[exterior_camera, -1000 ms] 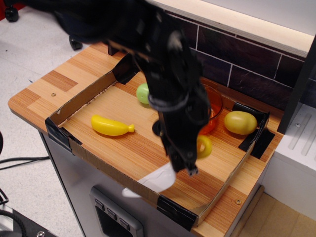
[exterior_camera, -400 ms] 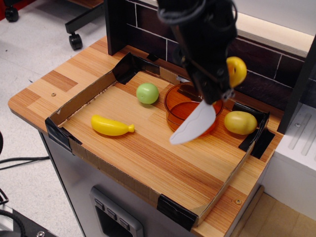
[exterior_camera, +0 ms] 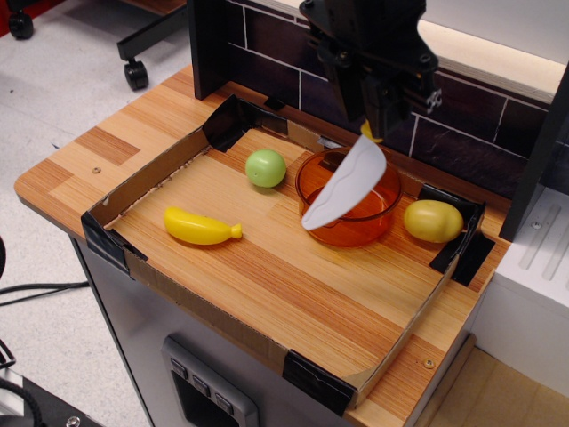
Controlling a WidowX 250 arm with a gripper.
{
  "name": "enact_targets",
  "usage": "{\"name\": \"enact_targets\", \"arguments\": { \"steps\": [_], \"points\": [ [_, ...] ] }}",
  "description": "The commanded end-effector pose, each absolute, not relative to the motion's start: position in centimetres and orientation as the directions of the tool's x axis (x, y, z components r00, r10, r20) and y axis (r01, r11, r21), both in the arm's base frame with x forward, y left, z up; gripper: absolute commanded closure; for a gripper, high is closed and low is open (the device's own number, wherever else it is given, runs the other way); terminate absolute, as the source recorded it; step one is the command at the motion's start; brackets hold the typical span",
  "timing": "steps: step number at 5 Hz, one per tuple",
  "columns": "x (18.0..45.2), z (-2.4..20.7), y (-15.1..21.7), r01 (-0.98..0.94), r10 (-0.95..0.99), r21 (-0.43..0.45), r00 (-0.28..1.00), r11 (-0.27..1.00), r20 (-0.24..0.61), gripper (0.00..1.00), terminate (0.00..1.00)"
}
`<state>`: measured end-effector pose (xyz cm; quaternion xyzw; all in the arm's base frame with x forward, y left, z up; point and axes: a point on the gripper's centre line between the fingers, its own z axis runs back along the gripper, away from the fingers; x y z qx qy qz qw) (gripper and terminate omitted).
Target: Put knife in pot
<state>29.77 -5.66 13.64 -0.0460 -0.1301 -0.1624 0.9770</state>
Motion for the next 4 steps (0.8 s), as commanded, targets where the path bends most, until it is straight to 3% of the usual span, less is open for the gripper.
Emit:
{"name": "enact_targets", "arguments": {
  "steps": [1, 3, 4],
  "points": [
    [29.8, 13.7, -2.0, 0.008, -0.011, 0.028, 0.994, 1.000, 0.105, 1.00, 0.00],
    [30.0, 10.5, -0.9, -0.039, 0.037, 0.086, 0.999, 0.996, 0.015, 1.00, 0.00],
    [30.3, 10.1, -1.0, -0.043, 0.042, 0.074, 0.999, 0.996, 0.025, 1.00, 0.00]
  ]
}}
